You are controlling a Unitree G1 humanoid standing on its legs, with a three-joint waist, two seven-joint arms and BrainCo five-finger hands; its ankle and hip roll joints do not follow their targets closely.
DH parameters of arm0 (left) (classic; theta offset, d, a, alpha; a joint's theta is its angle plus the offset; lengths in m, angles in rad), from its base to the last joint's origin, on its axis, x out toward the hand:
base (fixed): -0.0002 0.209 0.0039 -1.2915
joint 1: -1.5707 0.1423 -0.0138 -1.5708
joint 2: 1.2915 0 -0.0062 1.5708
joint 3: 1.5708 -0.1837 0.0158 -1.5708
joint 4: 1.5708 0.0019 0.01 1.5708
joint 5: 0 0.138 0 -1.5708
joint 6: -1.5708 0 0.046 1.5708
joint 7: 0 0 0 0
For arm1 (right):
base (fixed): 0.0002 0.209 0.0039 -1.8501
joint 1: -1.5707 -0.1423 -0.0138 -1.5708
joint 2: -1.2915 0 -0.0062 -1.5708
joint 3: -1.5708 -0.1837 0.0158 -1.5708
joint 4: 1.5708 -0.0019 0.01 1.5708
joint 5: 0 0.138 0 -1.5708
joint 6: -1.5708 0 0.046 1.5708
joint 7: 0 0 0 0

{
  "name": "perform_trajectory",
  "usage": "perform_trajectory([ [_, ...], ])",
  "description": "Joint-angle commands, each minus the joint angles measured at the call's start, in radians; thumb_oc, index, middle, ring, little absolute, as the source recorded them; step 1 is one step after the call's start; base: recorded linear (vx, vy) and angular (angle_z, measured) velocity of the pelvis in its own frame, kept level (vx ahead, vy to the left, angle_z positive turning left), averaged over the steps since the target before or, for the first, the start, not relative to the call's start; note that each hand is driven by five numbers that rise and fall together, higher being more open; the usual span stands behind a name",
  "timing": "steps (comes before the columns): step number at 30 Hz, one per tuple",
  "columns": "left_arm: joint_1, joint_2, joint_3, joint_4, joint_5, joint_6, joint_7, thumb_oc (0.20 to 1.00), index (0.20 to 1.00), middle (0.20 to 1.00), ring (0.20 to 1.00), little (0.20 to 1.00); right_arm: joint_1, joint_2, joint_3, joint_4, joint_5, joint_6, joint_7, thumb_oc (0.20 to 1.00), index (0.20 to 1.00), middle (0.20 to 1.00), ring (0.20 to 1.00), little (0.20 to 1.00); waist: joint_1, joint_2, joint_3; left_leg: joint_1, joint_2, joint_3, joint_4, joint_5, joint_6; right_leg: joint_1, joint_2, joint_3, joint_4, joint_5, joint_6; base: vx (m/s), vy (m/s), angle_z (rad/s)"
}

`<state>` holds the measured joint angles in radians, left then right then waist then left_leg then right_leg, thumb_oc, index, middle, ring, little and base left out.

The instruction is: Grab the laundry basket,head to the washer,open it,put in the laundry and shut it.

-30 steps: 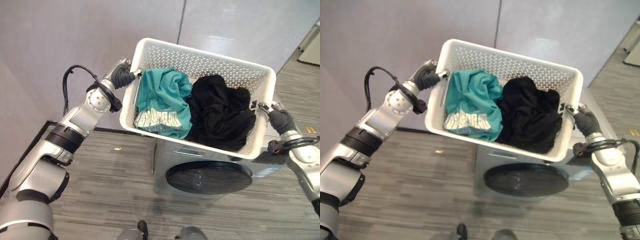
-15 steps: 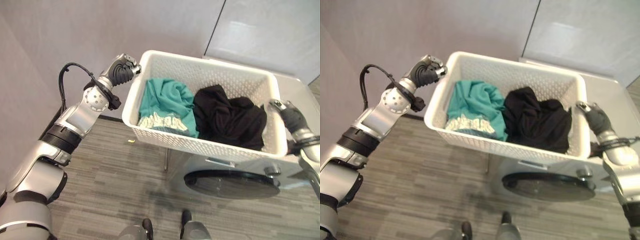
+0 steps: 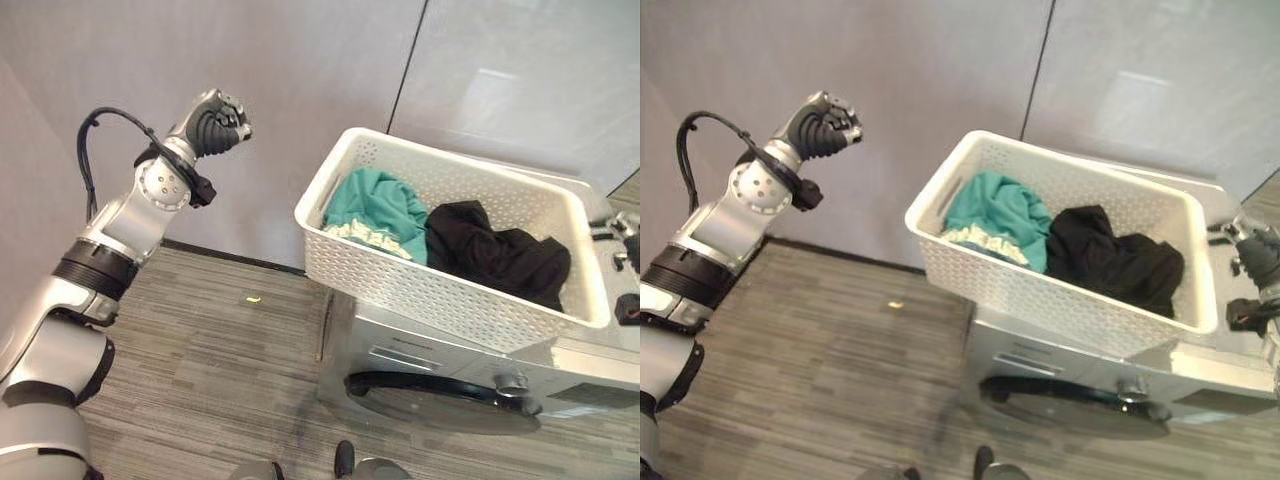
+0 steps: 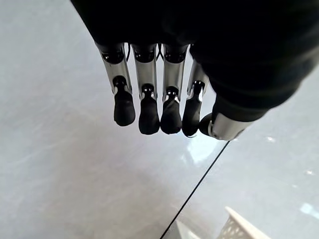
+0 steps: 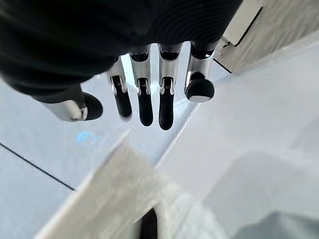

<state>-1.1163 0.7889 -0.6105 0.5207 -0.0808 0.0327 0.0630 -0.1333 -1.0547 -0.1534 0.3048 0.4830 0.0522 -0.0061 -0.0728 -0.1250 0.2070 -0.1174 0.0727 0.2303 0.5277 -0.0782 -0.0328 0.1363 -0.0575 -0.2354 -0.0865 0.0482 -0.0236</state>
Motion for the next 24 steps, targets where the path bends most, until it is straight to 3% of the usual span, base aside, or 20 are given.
perform_trajectory([
  [1,-0.097,-0.007,0.006,0.012,-0.023,-0.028,0.020,0.200,0.200,0.200,0.200,0.200,-0.093,-0.146,-0.002,0.028,0.023,-0.037,-0.022,0.200,0.200,0.200,0.200,0.200,0.040,0.080,-0.013,-0.012,0.111,-0.035,-0.143,0.074,-0.028,0.025,0.001,-0.002,0.036,-0.105,0.057,0.00,0.000,0.00],
  [3,-0.088,0.000,0.011,0.009,-0.030,-0.037,0.015,0.200,0.200,0.200,0.200,0.200,-0.108,-0.145,0.042,0.042,-0.002,-0.027,0.000,0.200,0.200,0.200,0.200,0.200,0.057,0.081,-0.013,-0.039,0.019,-0.032,-0.208,0.031,0.008,0.011,-0.003,0.007,0.052,-0.108,0.062,0.08,0.050,-0.16],
  [5,-0.081,-0.005,0.013,0.011,-0.032,-0.041,0.014,0.200,0.200,0.200,0.200,0.200,-0.107,-0.142,0.047,0.053,-0.003,-0.028,0.000,0.200,0.200,0.200,0.200,0.200,0.054,0.082,-0.014,-0.048,0.007,-0.013,-0.201,0.026,0.014,0.016,-0.003,0.001,0.060,-0.118,0.065,0.12,0.031,-0.23],
  [8,-0.078,-0.027,0.014,0.019,-0.041,-0.042,0.011,0.200,0.200,0.200,0.200,0.200,-0.115,-0.137,0.050,0.083,-0.005,-0.030,-0.009,0.200,0.200,0.200,0.200,0.200,0.054,0.081,-0.015,-0.056,0.022,0.051,-0.171,0.003,0.006,0.027,-0.002,-0.004,0.074,-0.148,0.067,0.17,0.046,-0.06],
  [9,-0.077,-0.021,0.024,0.011,-0.048,-0.041,0.005,0.200,0.200,0.200,0.200,0.200,-0.126,-0.121,0.056,0.084,-0.023,-0.022,-0.005,0.200,0.200,0.200,0.200,0.200,0.066,0.096,-0.028,-0.010,-0.001,0.046,-0.251,-0.011,0.022,0.022,0.001,0.000,0.100,-0.164,0.073,0.13,0.115,-0.05],
  [10,-0.066,-0.020,0.026,0.007,-0.059,-0.039,0.001,0.200,0.200,0.200,0.200,0.200,-0.131,-0.105,0.054,0.089,-0.027,-0.025,-0.013,0.200,0.200,0.200,0.200,0.200,0.073,0.095,-0.031,0.005,-0.022,0.040,-0.293,0.014,0.040,0.010,-0.006,-0.017,0.138,-0.157,0.075,0.19,0.156,-0.26],
  [11,-0.054,-0.022,0.024,0.012,-0.080,-0.034,-0.005,0.200,0.200,0.200,0.200,0.200,-0.149,-0.081,0.074,0.110,-0.039,-0.025,-0.015,0.423,0.423,0.423,0.423,0.423,0.081,0.098,-0.037,0.031,-0.041,0.026,-0.338,0.013,0.048,-0.002,-0.012,-0.030,0.195,-0.165,0.089,0.08,0.073,-0.35],
  [12,-0.054,-0.021,0.024,0.012,-0.080,-0.034,-0.005,0.200,0.200,0.200,0.200,0.200,-0.151,-0.081,0.076,0.110,-0.039,-0.026,-0.015,0.423,0.423,0.423,0.423,0.423,0.081,0.098,-0.037,0.032,-0.041,0.026,-0.339,0.014,0.048,-0.002,-0.012,-0.031,0.195,-0.165,0.089,0.18,0.124,-0.35],
  [13,-0.046,-0.018,0.016,0.004,-0.082,-0.025,-0.007,0.332,0.332,0.332,0.332,0.332,-0.163,-0.043,0.085,0.114,-0.069,0.000,-0.015,1.000,1.000,1.000,1.000,1.000,0.073,0.103,-0.022,0.079,-0.059,-0.011,-0.380,0.009,0.074,-0.081,-0.012,0.002,0.381,-0.132,0.148,0.16,0.107,-0.19],
  [14,-0.036,-0.022,0.020,0.007,-0.087,-0.017,-0.001,0.485,0.485,0.485,0.485,0.485,-0.183,-0.013,0.090,0.101,-0.070,0.004,-0.019,1.000,1.000,1.000,1.000,1.000,0.059,0.110,-0.016,0.104,-0.065,-0.031,-0.404,0.009,0.083,-0.134,-0.028,0.053,0.443,-0.129,0.181,0.15,0.104,-0.09],
  [16,-0.026,-0.034,0.028,0.010,-0.094,-0.018,0.002,0.511,0.511,0.511,0.511,0.511,-0.190,0.004,0.097,0.099,-0.069,0.002,-0.022,1.000,1.000,1.000,1.000,1.000,0.058,0.120,-0.016,0.115,-0.057,-0.040,-0.419,0.014,0.080,-0.137,-0.044,0.062,0.398,-0.148,0.160,0.07,-0.039,0.19],
  [17,-0.018,-0.047,0.033,0.011,-0.106,-0.018,0.002,0.558,0.558,0.558,0.558,0.558,-0.195,0.009,0.097,0.098,-0.072,0.004,-0.027,1.000,1.000,1.000,1.000,1.000,0.060,0.138,-0.012,0.127,-0.037,-0.054,-0.435,0.009,0.075,-0.162,-0.099,0.056,0.349,-0.138,0.138,0.05,-0.079,0.37],
  [18,-0.017,-0.047,0.035,0.011,-0.106,-0.018,0.002,0.583,0.583,0.583,0.583,0.583,-0.195,0.008,0.098,0.098,-0.072,0.005,-0.027,1.000,1.000,1.000,1.000,1.000,0.058,0.141,-0.015,0.124,-0.035,-0.056,-0.438,0.013,0.074,-0.163,-0.096,0.054,0.342,-0.132,0.137,0.01,-0.098,0.23],
  [19,-0.010,-0.055,0.038,0.018,-0.107,-0.018,0.003,0.708,0.708,0.708,0.708,0.708,-0.197,0.011,0.095,0.100,-0.074,0.006,-0.031,1.000,1.000,1.000,1.000,1.000,0.059,0.146,-0.009,0.133,-0.026,-0.063,-0.440,0.007,0.071,-0.185,-0.129,0.056,0.318,-0.107,0.134,0.04,-0.132,0.11],
  [20,-0.005,-0.068,0.034,0.043,-0.111,-0.019,0.018,1.000,1.000,1.000,1.000,1.000,-0.213,0.008,0.107,0.109,-0.075,0.014,-0.036,1.000,1.000,1.000,1.000,1.000,0.056,0.139,-0.007,0.135,-0.029,-0.077,-0.425,-0.012,0.068,-0.173,-0.159,0.072,0.248,-0.069,0.141,0.05,-0.127,0.17],
  [24,0.028,-0.070,0.047,0.075,-0.114,-0.009,0.017,1.000,1.000,1.000,1.000,1.000,-0.231,0.024,0.123,0.139,-0.071,0.029,-0.037,1.000,1.000,1.000,1.000,1.000,0.076,0.117,-0.029,0.132,-0.024,-0.052,-0.406,-0.013,0.054,-0.110,-0.175,0.014,0.149,-0.028,0.166,0.09,-0.128,0.24],
])
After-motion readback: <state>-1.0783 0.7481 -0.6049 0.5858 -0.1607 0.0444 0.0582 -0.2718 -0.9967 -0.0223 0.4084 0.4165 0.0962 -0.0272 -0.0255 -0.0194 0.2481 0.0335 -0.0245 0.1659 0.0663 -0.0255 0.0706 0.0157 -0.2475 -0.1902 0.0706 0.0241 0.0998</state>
